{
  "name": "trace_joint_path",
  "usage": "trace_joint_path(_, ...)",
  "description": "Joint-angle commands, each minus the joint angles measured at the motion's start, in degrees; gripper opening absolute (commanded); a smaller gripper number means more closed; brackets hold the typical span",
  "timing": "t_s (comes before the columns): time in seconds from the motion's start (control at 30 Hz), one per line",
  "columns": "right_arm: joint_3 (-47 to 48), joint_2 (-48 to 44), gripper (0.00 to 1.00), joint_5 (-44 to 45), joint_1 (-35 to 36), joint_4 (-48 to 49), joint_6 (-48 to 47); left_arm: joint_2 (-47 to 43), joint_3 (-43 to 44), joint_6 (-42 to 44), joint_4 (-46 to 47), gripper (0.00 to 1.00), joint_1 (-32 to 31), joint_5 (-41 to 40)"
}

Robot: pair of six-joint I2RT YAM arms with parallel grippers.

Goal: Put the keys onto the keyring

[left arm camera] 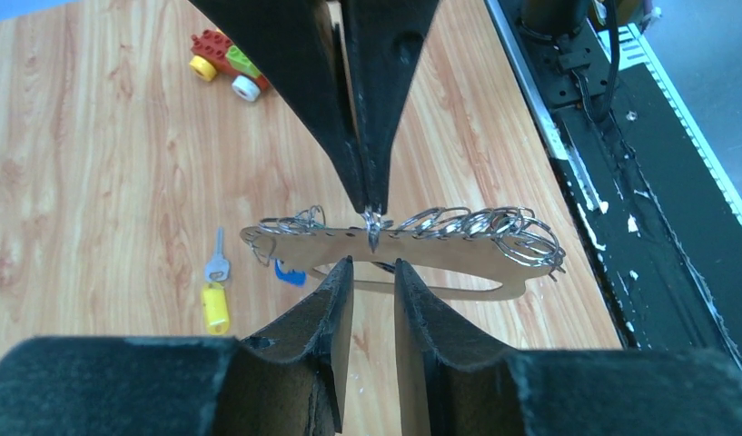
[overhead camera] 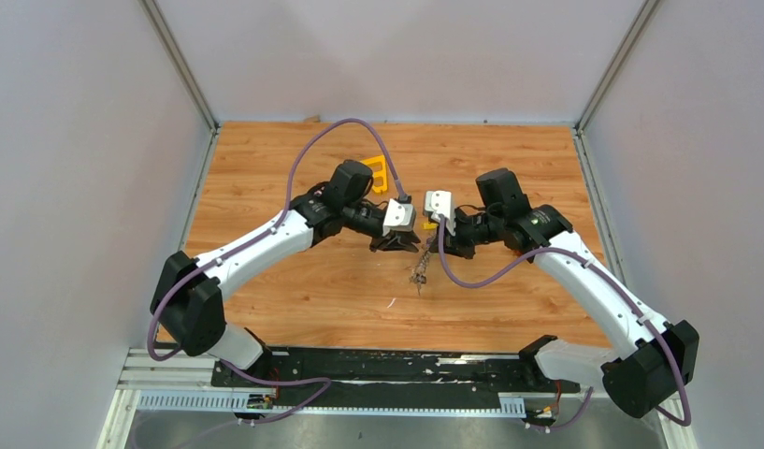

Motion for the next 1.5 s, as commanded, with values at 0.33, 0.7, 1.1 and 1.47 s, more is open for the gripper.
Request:
trace_joint_path(0.33,-0.36,-1.63,0.00,-3.68,0.24,3.54,1.75,-0.41,-5.27,-1.47,12.81,0.31,-0.26,2.77)
trace_joint_path(0.7,-0.87,-1.51,0.00,-3.84,0.23,4.11,2.17,-0.71,-7.26,-5.18,17.38,0.29,-0.34,5.16)
trace_joint_path(1.1,-1.14,-1.33,0.00,-3.35,0.27,4.70,2.90,-1.29,-8.16,-6.46,18.51,0.00,-0.35,6.14)
trace_joint_path(1.47,-4.33,-5.89,0.20,-4.97,-1.67,8.33,4.63,-1.94,-21.28,-41.78,65.51,0.00,1.63,8.06)
